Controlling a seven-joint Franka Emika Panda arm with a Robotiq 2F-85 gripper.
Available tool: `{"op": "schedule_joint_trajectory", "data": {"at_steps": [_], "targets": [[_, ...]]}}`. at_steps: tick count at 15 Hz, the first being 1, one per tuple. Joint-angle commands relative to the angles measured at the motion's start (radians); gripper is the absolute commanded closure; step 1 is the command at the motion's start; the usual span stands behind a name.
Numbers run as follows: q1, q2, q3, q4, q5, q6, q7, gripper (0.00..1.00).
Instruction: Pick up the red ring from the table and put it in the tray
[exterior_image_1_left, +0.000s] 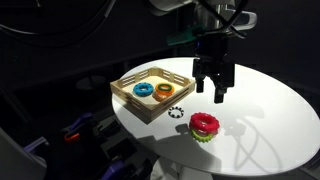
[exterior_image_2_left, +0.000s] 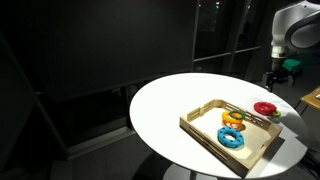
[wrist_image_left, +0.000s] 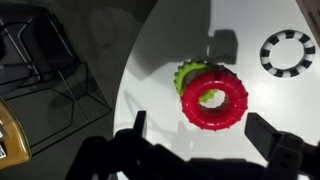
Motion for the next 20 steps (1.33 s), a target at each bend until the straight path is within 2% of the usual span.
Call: {"op": "schedule_joint_trajectory", "data": {"at_steps": [1,9,20], "targets": [[0.000,0.069,-0.033,0.036,-0.020,0.029,0.028,0.00],[0.025,0.182,-0.084,0.063,-0.010,0.133,0.048,0.00],[0.073,0.263,-0.120,0.091,0.001,0.135,0.079,0.00]]}}
